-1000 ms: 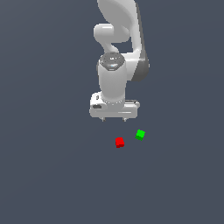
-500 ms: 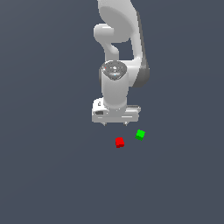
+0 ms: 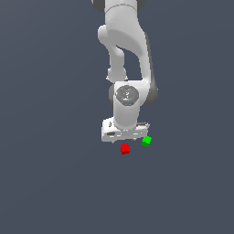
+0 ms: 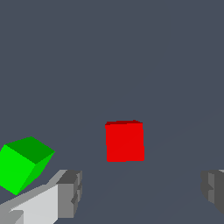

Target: Stack the red cube on top of the green cube.

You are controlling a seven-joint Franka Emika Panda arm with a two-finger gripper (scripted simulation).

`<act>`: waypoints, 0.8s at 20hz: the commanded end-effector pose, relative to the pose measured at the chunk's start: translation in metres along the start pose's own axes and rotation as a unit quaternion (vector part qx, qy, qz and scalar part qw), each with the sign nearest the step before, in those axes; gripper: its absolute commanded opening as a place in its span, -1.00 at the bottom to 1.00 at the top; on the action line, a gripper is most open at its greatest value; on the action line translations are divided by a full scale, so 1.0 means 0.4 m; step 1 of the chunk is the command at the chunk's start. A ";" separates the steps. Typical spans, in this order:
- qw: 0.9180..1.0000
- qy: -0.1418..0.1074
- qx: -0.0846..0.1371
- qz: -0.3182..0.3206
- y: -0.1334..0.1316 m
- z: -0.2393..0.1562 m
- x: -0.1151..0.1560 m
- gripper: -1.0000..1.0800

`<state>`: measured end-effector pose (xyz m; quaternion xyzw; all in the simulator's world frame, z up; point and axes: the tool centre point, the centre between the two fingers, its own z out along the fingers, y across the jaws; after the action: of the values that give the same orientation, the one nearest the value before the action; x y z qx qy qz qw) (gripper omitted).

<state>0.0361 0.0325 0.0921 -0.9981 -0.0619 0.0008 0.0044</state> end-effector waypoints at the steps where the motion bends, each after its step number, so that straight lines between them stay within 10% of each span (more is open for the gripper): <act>1: 1.000 0.000 -0.002 -0.013 -0.007 0.026 0.016 0.92; 16: 1.000 0.000 -0.005 -0.027 -0.017 0.058 0.034 0.92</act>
<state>0.0491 0.0410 0.0694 -0.9960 -0.0891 -0.0001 -0.0001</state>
